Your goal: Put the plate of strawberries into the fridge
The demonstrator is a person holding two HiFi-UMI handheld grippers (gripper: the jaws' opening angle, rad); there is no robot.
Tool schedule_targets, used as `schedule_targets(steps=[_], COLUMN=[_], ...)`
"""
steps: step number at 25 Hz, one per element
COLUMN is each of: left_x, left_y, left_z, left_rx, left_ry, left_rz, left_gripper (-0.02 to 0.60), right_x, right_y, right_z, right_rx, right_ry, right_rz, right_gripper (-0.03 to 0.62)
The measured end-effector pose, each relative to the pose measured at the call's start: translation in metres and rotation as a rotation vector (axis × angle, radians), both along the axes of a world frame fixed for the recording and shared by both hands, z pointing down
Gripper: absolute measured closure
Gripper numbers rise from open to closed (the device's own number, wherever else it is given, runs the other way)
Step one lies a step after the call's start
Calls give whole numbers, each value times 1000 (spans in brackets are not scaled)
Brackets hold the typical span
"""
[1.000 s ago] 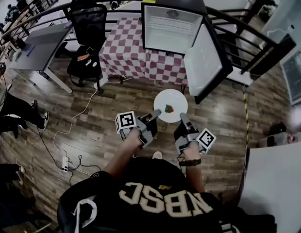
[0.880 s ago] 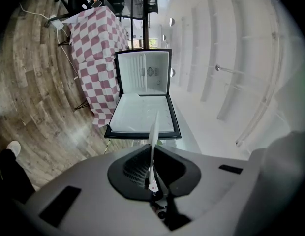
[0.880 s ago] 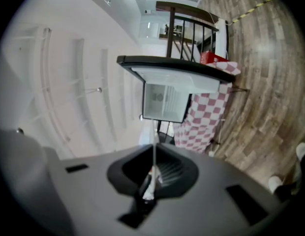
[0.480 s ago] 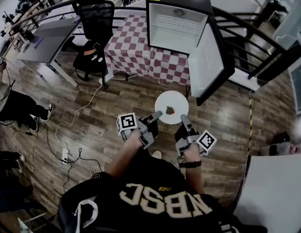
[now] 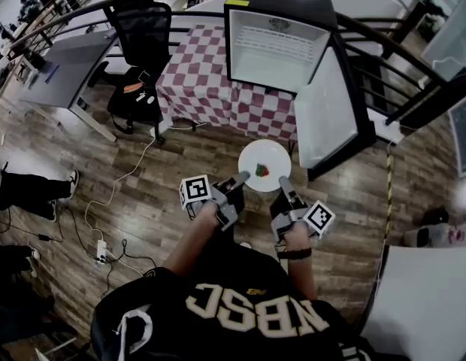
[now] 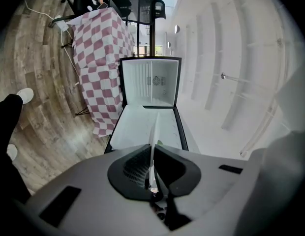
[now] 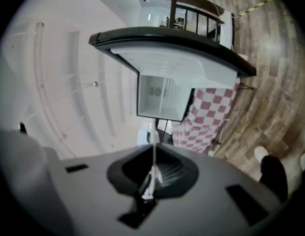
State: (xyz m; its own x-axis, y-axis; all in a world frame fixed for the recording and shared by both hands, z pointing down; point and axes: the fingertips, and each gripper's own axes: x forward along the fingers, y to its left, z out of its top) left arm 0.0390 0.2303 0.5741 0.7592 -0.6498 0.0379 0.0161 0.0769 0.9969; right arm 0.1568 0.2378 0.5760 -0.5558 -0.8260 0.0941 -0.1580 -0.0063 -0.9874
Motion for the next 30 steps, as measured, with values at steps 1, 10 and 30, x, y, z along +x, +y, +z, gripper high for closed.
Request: schedule_targets(steps=[1, 10, 30], left_x=[-2, -32, -99], left_y=[-13, -136, -299], left_z=[-1, -21, -21], left_rx=[0, 38, 38], left_ry=[0, -1, -5], left_rz=[5, 49, 135], left_gripper=[555, 555, 555], right_x=[-2, -33, -101], right_y=[-13, -130, -285], right_z=[1, -20, -22], right_rx=[-2, 29, 10], right_ry=[3, 16, 17], right_rz=[6, 48, 128], right_gripper=[562, 562, 562])
